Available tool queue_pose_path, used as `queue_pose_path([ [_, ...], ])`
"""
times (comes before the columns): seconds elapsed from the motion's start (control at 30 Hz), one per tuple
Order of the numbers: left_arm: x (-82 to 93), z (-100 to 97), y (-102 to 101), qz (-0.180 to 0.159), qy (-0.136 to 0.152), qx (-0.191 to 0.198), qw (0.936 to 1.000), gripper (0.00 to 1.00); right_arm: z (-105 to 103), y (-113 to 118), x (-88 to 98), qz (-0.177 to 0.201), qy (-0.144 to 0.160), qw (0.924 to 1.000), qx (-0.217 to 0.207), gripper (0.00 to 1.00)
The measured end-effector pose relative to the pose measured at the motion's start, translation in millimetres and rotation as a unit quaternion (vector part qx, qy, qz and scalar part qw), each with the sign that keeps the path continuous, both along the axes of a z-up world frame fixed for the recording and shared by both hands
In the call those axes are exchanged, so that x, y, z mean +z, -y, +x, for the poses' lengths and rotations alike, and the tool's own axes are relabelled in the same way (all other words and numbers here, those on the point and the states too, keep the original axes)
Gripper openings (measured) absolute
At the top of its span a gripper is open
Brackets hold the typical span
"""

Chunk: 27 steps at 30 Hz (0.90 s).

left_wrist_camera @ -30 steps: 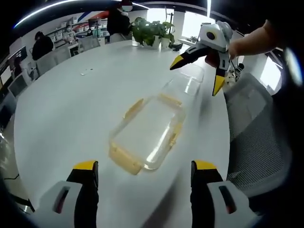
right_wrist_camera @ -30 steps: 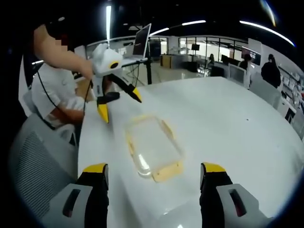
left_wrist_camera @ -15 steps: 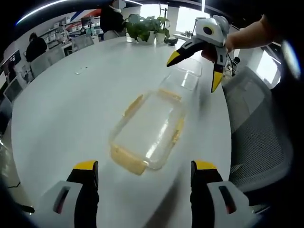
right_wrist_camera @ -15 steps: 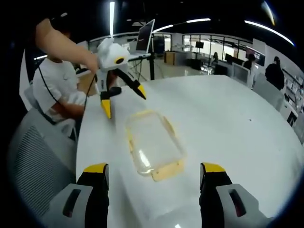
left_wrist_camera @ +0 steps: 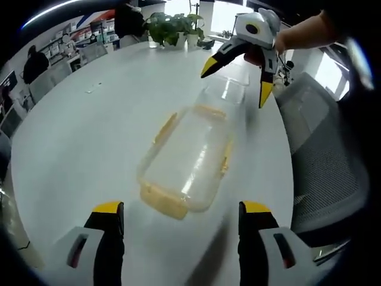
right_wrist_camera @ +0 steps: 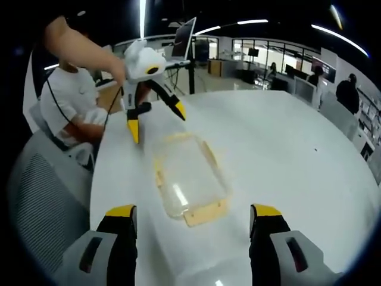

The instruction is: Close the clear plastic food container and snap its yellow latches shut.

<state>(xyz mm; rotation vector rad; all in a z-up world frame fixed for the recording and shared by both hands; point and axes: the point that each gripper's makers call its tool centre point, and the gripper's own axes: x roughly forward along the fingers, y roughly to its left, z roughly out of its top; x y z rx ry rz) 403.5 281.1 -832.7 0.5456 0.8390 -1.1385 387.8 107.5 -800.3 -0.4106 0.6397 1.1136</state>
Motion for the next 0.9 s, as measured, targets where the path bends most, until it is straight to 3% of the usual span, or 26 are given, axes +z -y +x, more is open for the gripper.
queue_pose_path([
  [0.9, -6.9, 7.3, 4.7, 0.027, 0.010, -0.077, 0.9966, 0.77, 5.9, -5.1, -15.4, -0.047, -0.012, 0.9980, 0.041, 0.75],
])
